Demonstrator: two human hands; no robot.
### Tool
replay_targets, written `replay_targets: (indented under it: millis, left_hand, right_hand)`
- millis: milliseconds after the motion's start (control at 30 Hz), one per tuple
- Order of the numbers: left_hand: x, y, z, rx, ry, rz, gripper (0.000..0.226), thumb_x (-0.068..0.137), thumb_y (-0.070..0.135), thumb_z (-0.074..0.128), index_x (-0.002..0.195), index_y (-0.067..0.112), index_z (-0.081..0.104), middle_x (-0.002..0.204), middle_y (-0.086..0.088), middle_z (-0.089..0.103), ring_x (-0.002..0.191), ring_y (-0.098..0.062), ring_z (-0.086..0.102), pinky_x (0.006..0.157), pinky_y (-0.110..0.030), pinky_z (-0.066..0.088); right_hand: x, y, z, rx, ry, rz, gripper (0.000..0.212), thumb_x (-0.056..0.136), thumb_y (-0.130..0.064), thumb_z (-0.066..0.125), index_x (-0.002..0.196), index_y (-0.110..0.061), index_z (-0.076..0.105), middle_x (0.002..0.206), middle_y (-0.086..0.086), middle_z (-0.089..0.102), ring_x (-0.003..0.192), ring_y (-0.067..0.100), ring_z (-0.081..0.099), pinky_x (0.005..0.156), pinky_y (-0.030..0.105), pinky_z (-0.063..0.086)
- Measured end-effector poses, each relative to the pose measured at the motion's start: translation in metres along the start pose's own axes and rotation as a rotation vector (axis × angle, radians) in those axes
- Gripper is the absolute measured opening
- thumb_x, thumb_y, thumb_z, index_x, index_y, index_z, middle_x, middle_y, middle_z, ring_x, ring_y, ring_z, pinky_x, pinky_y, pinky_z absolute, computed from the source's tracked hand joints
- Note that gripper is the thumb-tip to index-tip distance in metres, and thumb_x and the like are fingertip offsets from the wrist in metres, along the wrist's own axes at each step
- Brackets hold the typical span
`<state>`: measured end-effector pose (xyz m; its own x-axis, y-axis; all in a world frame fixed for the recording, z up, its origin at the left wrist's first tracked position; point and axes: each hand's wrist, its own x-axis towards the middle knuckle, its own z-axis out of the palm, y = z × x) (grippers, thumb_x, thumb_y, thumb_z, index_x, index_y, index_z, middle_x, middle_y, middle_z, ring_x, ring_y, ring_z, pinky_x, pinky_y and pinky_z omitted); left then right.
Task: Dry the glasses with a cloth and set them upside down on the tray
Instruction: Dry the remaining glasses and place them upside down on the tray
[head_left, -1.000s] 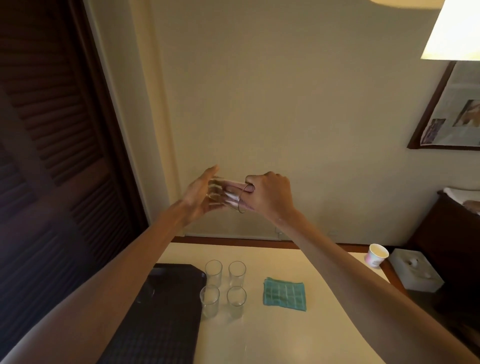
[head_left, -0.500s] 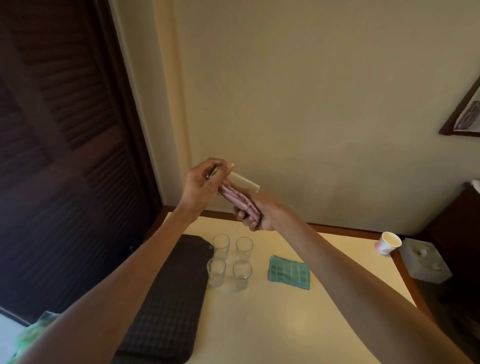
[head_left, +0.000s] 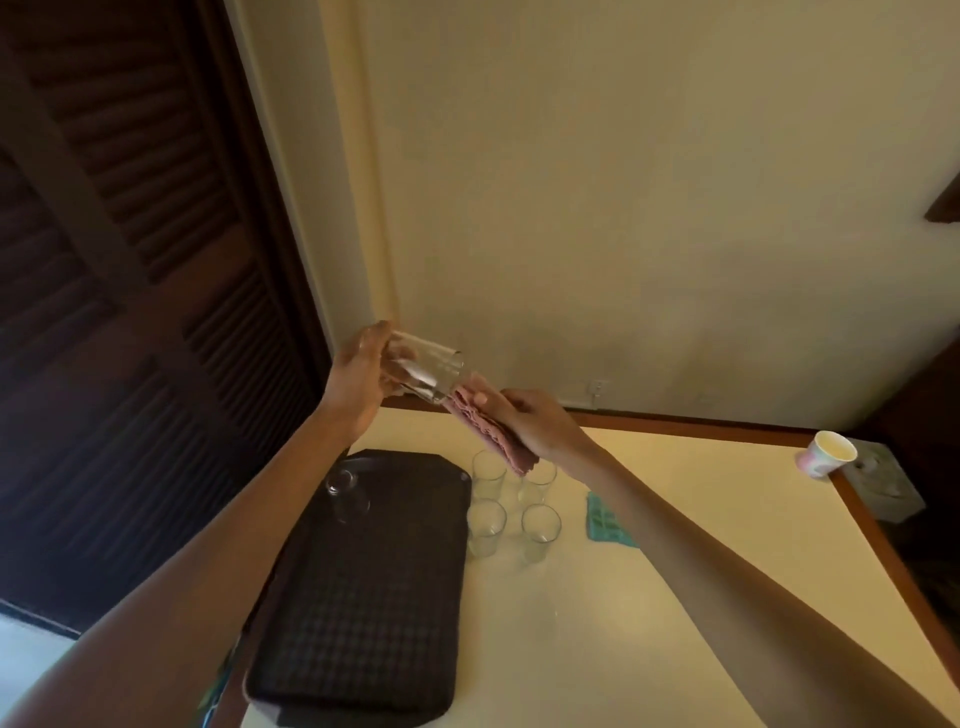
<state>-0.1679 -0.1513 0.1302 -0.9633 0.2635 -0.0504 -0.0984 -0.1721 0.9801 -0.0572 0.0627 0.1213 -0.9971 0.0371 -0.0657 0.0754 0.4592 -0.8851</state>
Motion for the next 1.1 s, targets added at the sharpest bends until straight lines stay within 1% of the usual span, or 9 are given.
replay_targets:
  millis: [133,233,333,467,567,700,833,933,1100]
  left_hand:
    - [0.017,-0.019,-0.034,-0.18,0.03,-0.173,0.049,0.101,0.046,0.056,0.126,0.004,0.058,0.116,-0.017,0.064,0.108,-0.032,0.064,0.093,-0.043,0.055]
    - [0.025,-0.037,-0.05,-0.163,0.032,-0.232,0.031,0.1,0.033,0.057,0.116,0.007,0.057,0.115,-0.017,0.063,0.108,-0.032,0.064,0.086,-0.039,0.055]
    - [0.041,-0.063,-0.057,0.077,0.022,-0.247,0.024,0.103,0.028,0.055,0.111,0.007,0.061,0.102,-0.012,0.063,0.098,-0.024,0.063,0.084,-0.036,0.05]
    - [0.052,-0.097,-0.063,0.512,-0.067,-0.189,0.046,0.096,0.047,0.067,0.125,0.013,0.058,0.12,-0.005,0.061,0.111,-0.022,0.063,0.078,-0.026,0.05]
    - [0.052,-0.125,-0.061,0.888,-0.193,-0.119,0.05,0.096,0.047,0.068,0.132,0.015,0.055,0.123,0.0,0.059,0.11,-0.018,0.057,0.084,-0.03,0.044]
    - [0.053,-0.166,-0.059,1.049,-0.353,-0.07,0.047,0.092,0.037,0.076,0.13,0.016,0.058,0.128,-0.007,0.067,0.115,-0.026,0.064,0.087,-0.034,0.05]
    - [0.056,-0.194,-0.06,1.138,-0.433,-0.106,0.048,0.088,0.034,0.081,0.127,0.016,0.06,0.126,-0.009,0.068,0.117,-0.028,0.063,0.09,-0.033,0.049]
    - [0.059,-0.207,-0.062,1.189,-0.47,-0.098,0.052,0.086,0.034,0.082,0.13,0.016,0.06,0.129,-0.009,0.065,0.123,-0.03,0.059,0.102,-0.041,0.049]
    - [0.058,-0.221,-0.066,1.224,-0.529,-0.066,0.053,0.084,0.028,0.085,0.128,0.013,0.058,0.126,-0.011,0.064,0.12,-0.031,0.055,0.095,-0.039,0.047]
  right_hand:
    - [0.015,0.022,0.024,-0.02,0.063,0.029,0.037,0.096,-0.054,0.055,0.108,-0.024,0.073,0.087,-0.007,0.074,0.075,0.006,0.07,0.064,0.02,0.047]
    - [0.025,0.045,0.039,0.025,0.13,0.094,0.04,0.096,-0.054,0.056,0.117,-0.024,0.07,0.096,-0.005,0.075,0.084,0.011,0.071,0.069,0.023,0.049]
    - [0.032,0.078,0.053,0.083,0.173,0.244,0.036,0.097,-0.052,0.057,0.111,-0.02,0.067,0.098,0.001,0.074,0.086,0.022,0.071,0.072,0.032,0.052]
    - [0.035,0.117,0.062,0.157,0.259,0.357,0.038,0.099,-0.044,0.057,0.103,-0.007,0.063,0.1,0.013,0.072,0.089,0.028,0.067,0.074,0.037,0.048]
    - [0.037,0.133,0.069,0.228,0.265,0.396,0.034,0.099,-0.04,0.058,0.104,-0.006,0.061,0.102,0.012,0.07,0.094,0.029,0.067,0.08,0.04,0.05]
    - [0.041,0.145,0.076,0.269,0.293,0.447,0.023,0.1,-0.032,0.058,0.106,-0.01,0.061,0.096,0.003,0.066,0.092,0.025,0.065,0.079,0.037,0.049]
    - [0.045,0.154,0.076,0.3,0.326,0.485,0.027,0.097,-0.035,0.062,0.108,-0.01,0.063,0.099,0.004,0.067,0.09,0.023,0.064,0.075,0.033,0.048]
    - [0.048,0.162,0.072,0.36,0.363,0.509,0.03,0.096,-0.033,0.065,0.113,-0.009,0.064,0.109,0.009,0.068,0.099,0.029,0.067,0.084,0.042,0.053]
    - [0.056,0.171,0.069,0.483,0.38,0.594,0.023,0.098,-0.024,0.059,0.116,-0.01,0.062,0.115,0.016,0.066,0.108,0.035,0.064,0.095,0.049,0.05]
